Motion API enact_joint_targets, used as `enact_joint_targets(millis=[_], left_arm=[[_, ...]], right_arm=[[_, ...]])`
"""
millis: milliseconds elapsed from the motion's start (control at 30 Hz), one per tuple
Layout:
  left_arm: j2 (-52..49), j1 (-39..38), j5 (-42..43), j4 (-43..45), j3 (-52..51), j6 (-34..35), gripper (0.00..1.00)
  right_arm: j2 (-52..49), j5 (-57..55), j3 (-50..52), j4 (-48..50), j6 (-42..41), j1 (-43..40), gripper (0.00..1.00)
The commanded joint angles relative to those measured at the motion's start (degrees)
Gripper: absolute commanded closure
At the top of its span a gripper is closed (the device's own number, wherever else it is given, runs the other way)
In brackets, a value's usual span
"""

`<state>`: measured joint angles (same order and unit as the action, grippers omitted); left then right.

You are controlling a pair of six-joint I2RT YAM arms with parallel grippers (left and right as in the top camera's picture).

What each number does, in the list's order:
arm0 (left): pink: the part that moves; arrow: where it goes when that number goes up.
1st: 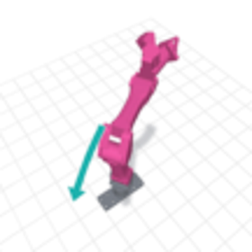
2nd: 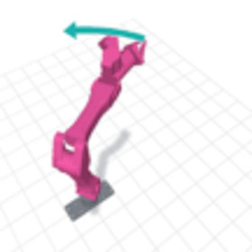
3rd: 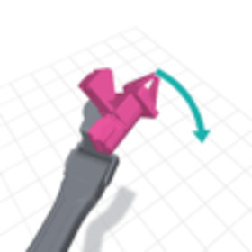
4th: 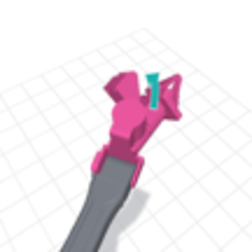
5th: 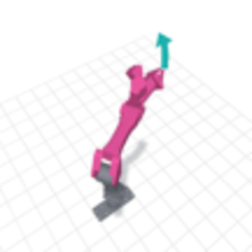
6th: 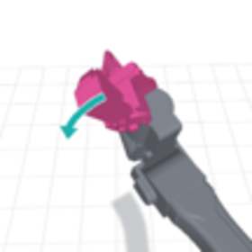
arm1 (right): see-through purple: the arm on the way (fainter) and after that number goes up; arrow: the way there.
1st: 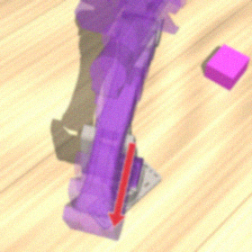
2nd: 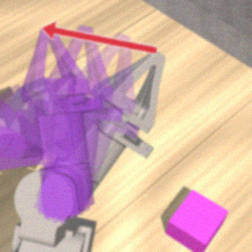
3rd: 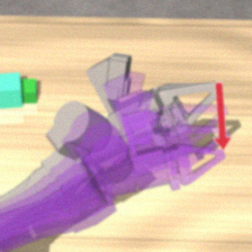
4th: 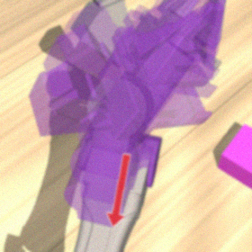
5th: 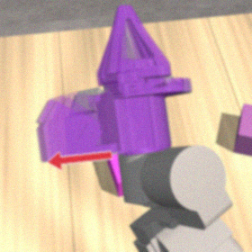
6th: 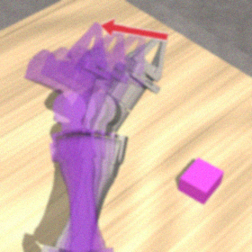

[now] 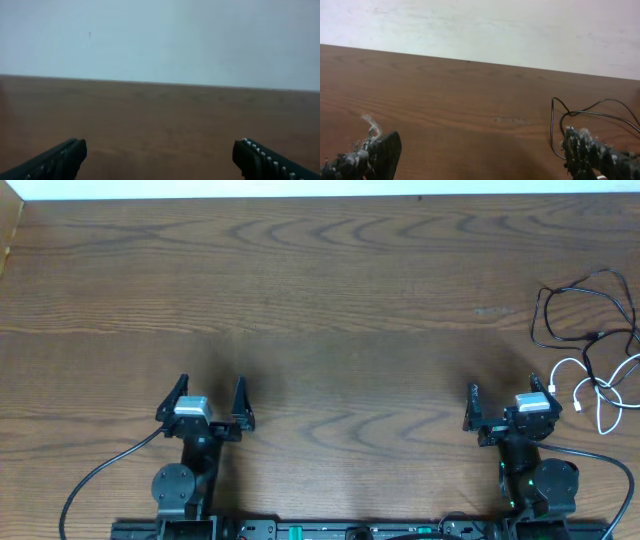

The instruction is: Untangle cables

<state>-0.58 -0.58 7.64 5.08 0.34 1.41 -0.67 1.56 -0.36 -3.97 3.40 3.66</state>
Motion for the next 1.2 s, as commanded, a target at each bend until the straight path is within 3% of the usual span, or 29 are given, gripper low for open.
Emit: enact_joint_targets(millis=[0, 1167], left_arm=[[0.5, 0.3, 0.7, -5.9, -0.1, -2.3, 0.02], [0.3, 0.3, 0.7, -8.5, -0.1, -2.3, 0.02]], right_arm=[[0.4, 0.3, 0.1, -0.2, 0.5, -0.3, 0.01], [0.4, 0.3, 0.0, -0.2, 0.5, -0.3, 0.01]])
